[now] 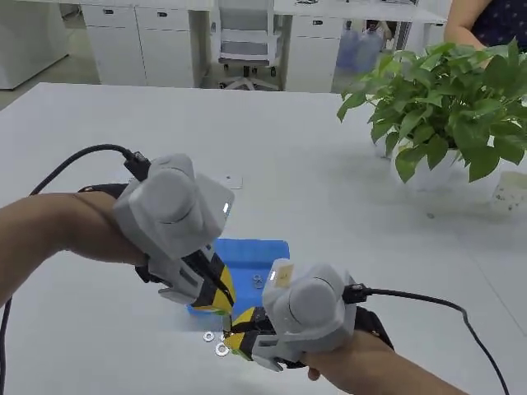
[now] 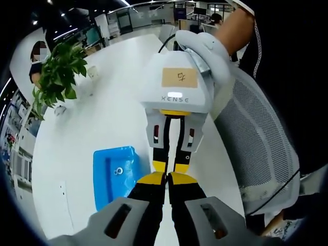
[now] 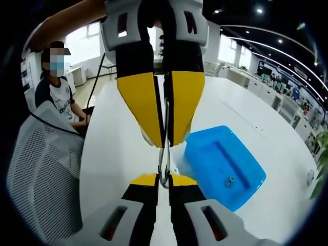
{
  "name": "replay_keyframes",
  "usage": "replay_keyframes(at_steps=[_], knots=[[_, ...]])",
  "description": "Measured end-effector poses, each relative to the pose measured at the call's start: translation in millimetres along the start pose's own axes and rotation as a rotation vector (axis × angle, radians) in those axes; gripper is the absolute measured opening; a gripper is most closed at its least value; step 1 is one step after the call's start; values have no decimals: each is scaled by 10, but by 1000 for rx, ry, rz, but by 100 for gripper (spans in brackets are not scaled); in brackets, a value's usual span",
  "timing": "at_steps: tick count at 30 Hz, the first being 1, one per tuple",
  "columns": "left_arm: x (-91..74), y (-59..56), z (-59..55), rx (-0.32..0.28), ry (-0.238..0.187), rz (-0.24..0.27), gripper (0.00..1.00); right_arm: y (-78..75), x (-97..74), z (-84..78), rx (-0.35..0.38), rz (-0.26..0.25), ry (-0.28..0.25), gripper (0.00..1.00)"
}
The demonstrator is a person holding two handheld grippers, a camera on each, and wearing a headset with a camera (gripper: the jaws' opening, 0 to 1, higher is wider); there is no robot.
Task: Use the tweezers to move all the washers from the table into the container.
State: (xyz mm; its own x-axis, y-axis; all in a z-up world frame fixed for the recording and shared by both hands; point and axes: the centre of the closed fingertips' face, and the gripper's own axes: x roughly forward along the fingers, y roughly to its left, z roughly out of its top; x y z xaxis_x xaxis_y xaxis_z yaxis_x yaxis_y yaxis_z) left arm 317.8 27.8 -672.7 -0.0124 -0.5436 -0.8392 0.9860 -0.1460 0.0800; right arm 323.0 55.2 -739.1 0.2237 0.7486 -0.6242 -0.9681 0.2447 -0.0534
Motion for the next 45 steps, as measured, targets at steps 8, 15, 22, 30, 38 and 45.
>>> replay_keyframes(at_steps=[8,15,22,30,38,45], knots=[[-80,155,60,18,3,12,6,-183,-47,88,-3,-16,-3,8],[-150,288,104,32,2,24,6,-329,-70,168,-14,-25,-8,8],[-201,433,105,41,-1,43,6,-508,-60,243,-27,-31,-9,8],[-220,599,34,51,6,54,6,-649,3,278,-31,-27,-13,8],[-161,743,-57,53,11,67,6,-809,125,260,-23,-26,-20,8],[-102,850,-146,39,9,74,6,-923,243,226,-21,-24,-23,9]])
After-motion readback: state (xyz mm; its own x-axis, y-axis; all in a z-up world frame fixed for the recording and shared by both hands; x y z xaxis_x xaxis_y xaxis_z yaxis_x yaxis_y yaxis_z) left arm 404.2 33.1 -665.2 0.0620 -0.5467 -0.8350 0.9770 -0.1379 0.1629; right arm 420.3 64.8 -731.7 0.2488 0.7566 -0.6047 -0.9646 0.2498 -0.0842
